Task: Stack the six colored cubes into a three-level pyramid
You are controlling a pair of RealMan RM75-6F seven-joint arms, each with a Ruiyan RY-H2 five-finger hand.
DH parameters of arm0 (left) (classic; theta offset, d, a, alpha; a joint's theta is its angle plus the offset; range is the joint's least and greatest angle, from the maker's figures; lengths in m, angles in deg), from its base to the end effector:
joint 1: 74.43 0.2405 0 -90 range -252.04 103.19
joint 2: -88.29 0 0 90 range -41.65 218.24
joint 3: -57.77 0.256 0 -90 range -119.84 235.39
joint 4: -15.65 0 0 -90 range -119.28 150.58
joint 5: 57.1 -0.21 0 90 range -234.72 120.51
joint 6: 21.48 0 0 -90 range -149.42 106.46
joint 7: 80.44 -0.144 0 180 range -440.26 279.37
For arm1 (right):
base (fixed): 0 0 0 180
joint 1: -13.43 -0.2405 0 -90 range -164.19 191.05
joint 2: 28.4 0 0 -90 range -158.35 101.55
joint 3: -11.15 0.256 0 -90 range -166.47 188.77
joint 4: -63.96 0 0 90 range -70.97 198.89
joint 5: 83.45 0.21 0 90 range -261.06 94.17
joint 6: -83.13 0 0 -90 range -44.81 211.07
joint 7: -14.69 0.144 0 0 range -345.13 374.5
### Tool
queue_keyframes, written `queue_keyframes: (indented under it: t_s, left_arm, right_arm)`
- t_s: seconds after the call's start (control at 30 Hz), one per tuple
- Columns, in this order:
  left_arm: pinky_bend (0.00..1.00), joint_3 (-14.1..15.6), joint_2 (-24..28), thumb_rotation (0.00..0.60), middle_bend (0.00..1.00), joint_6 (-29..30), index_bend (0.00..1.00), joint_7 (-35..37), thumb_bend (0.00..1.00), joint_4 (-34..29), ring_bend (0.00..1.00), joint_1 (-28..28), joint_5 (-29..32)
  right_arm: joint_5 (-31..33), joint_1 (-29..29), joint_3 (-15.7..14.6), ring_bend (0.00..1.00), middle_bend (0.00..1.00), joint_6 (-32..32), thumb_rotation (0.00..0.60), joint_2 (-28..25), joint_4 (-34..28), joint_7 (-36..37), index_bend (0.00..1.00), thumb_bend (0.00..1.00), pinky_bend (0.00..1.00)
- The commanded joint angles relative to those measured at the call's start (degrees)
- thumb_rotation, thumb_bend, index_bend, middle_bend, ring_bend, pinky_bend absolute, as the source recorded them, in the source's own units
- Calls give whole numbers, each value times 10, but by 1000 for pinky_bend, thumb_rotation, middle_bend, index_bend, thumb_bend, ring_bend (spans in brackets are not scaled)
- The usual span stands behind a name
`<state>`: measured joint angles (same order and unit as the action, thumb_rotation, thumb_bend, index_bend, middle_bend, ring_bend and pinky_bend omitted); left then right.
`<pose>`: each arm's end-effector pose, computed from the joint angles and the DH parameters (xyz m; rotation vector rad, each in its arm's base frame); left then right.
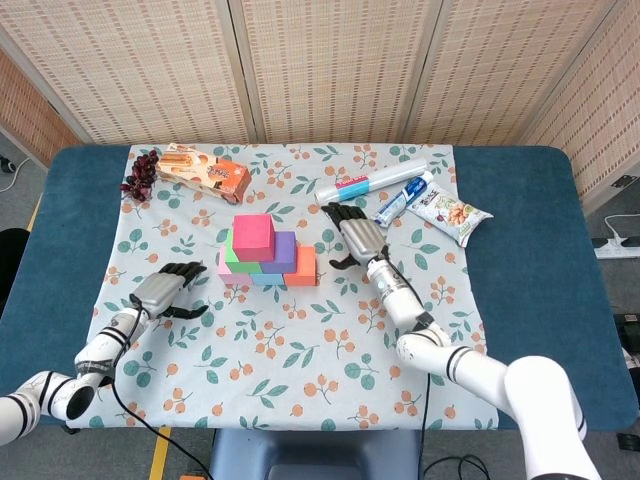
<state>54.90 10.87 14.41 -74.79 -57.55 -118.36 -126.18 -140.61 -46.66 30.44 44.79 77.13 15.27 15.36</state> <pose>-0.2484 0.3698 0.0306 -1.9129 -1.1879 -0.6057 -0.0980 -0.4519 -0.0625 1.7368 -1.1953 1.0238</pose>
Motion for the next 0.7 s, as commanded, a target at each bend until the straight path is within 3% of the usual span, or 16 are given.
queue_keyframes:
  t_s: [0.03,0.7]
  left_arm:
    - [0,-1,-4,199,0,-2,39,-1,291,3,0,-2,-2]
    - [0,-3,-20,202,0,-16,40,-6,290,11,0,-13,-16]
  right_arm:
    - [-24,-10,1,0,0,-1,600,26,33,27,0,0,0]
    - [-83,-35,8,0,0,-8,600,102,152,102,0,0,0]
